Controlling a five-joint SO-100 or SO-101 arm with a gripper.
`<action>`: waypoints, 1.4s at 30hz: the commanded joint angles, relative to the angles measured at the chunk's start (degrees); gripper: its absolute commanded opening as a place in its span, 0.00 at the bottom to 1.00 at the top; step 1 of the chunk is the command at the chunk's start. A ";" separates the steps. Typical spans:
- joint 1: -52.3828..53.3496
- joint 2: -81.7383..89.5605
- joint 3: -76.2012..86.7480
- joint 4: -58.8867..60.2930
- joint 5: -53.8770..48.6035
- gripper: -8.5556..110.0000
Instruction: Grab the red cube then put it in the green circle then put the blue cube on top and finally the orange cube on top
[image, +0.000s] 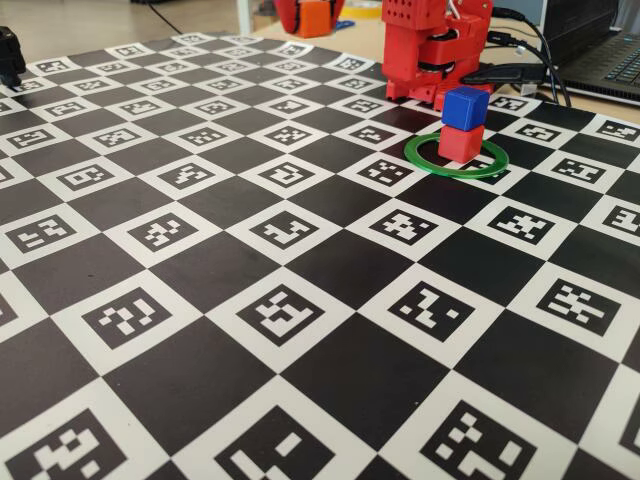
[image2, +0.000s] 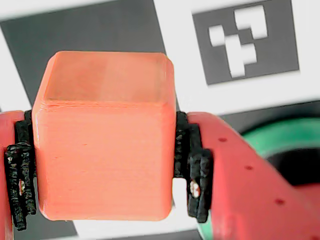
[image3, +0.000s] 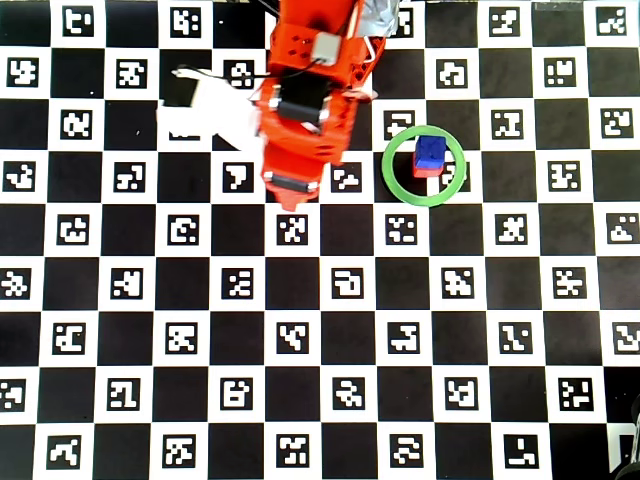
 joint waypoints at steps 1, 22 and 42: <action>-6.86 5.19 -2.37 1.49 4.75 0.09; -36.74 9.76 7.65 -3.08 25.84 0.08; -45.18 6.94 8.61 -6.24 31.99 0.07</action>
